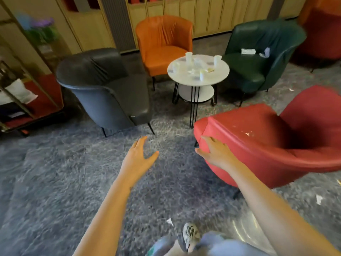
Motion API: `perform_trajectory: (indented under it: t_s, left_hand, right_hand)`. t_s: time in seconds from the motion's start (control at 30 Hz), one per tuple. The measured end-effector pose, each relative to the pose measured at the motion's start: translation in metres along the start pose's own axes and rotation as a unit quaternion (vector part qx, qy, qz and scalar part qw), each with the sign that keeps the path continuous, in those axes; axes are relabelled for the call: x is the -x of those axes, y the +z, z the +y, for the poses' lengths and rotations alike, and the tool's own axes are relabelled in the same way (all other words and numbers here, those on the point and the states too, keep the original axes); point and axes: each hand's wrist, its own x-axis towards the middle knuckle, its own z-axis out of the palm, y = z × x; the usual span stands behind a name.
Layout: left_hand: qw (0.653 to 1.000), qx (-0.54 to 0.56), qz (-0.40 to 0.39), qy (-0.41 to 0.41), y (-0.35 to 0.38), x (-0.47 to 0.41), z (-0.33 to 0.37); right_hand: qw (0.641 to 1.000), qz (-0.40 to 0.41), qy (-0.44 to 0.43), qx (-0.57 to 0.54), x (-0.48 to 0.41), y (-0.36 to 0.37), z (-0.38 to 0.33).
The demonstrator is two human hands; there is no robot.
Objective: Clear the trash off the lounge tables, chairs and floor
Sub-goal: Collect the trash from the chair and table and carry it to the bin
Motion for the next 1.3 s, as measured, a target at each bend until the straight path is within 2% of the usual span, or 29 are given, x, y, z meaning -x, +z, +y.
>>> perform_trajectory:
  t_s: [0.17,0.33,0.53,0.7,0.93,1.13,1.3]
  left_hand:
    - [1.0,0.001,0.02,-0.004,-0.025,-0.145,0.003]
    - [1.0,-0.002,0.0,-0.009,-0.019,-0.298,-0.016]
    - [0.997,-0.007,-0.058,0.057,-0.019,-0.501,-0.008]
    - [0.99,-0.015,-0.089,0.104,-0.027,-0.644,0.018]
    - [0.974,-0.03,-0.169,0.147,0.03,-0.781,0.028]
    - [0.971,-0.038,-0.189,0.14,0.086,-0.921,0.028]
    - [0.965,-0.038,-0.232,0.118,0.154,-1.018,0.025]
  right_hand:
    - [1.0,0.022,-0.004,-0.02,-0.155,-0.056,-0.013]
    - [1.0,-0.008,-0.005,-0.027,-0.297,-0.061,-0.015]
    - [0.996,0.023,0.075,-0.053,-0.446,-0.086,-0.001]
    - [0.989,0.074,0.104,-0.074,-0.54,-0.122,0.004]
    - [0.976,0.061,0.177,-0.113,-0.663,-0.13,0.051]
    - [0.967,0.06,0.205,-0.137,-0.803,-0.124,0.103]
    - [0.957,0.025,0.259,-0.126,-0.9,-0.1,0.155]
